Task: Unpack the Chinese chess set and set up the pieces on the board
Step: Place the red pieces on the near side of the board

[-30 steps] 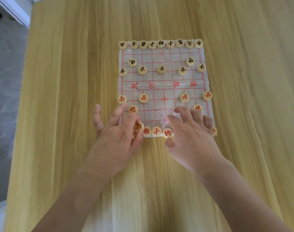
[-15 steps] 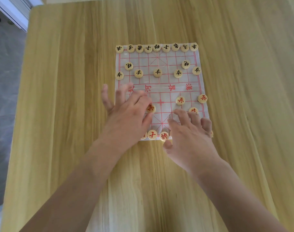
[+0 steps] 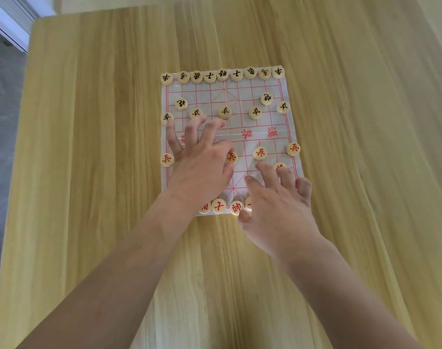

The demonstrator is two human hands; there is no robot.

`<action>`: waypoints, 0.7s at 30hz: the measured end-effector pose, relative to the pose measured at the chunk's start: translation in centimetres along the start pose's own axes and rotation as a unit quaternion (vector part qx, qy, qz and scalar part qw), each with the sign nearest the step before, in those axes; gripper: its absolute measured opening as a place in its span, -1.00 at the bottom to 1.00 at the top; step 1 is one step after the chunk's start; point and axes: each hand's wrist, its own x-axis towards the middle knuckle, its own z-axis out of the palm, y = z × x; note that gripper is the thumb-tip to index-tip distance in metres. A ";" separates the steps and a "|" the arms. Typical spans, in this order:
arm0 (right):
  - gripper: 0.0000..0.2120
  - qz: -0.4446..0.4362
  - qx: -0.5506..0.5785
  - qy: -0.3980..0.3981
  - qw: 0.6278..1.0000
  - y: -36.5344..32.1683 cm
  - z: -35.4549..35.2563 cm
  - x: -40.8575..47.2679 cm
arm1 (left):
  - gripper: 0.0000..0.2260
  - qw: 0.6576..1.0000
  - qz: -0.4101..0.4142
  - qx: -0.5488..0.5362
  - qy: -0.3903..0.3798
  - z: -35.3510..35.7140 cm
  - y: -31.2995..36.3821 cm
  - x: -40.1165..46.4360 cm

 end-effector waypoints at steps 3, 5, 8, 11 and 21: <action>-0.51 0.003 -0.002 -0.006 1.000 0.1 0.1 -0.1 | -0.84 1.000 -0.006 0.001 -0.007 -0.1 0.1 0.1; -0.50 0.004 -0.002 -0.010 1.000 0.1 0.1 -0.2 | -0.84 1.000 -0.014 -0.003 -0.011 -0.1 0.1 0.2; -0.48 0.006 -0.004 -0.017 1.000 0.1 0.2 -0.2 | -0.85 1.000 -0.021 -0.010 -0.011 -0.1 0.2 0.2; -0.47 0.008 -0.002 -0.019 1.000 0.2 0.2 -0.2 | -0.86 1.000 -0.020 -0.005 -0.007 0.0 0.2 0.1; -0.52 0.017 0.017 -0.010 1.000 0.2 -0.1 -0.4 | -0.76 1.000 -0.013 0.000 0.006 0.2 0.1 -0.4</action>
